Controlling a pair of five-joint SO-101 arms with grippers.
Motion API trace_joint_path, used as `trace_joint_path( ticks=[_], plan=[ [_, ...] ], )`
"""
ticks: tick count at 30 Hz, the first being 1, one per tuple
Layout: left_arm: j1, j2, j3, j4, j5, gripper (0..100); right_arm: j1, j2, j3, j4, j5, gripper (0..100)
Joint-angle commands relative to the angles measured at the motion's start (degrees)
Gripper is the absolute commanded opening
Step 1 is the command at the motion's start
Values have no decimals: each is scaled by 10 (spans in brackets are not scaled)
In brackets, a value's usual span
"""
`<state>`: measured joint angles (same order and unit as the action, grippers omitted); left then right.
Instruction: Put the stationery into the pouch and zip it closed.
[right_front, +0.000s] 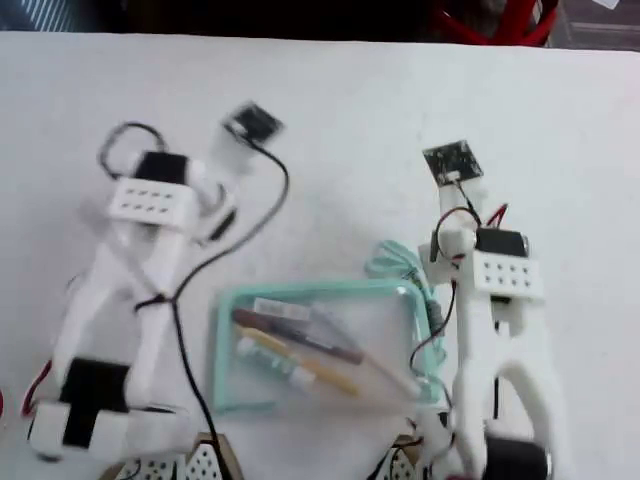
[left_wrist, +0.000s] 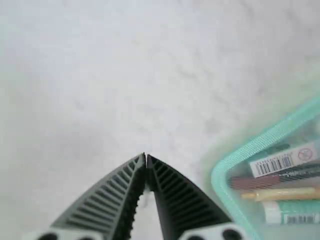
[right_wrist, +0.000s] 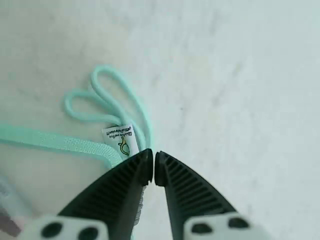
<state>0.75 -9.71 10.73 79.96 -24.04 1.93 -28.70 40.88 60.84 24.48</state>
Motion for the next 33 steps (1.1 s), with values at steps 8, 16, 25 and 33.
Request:
trace_joint_path(
  ticks=[8,16,25,33],
  plan=[
    [-57,-404,-171,30,78,24,-89,-305,-266,253,-11,17],
    [5,-684,-98,20,78,26,-89,-448,-341,324,-11,18],
    [24,-946,21,-68,73,27,-85,-681,-339,321,-85,19],
    [18,-950,54,18,75,25,-86,-743,-332,350,-100,21]
  ],
)
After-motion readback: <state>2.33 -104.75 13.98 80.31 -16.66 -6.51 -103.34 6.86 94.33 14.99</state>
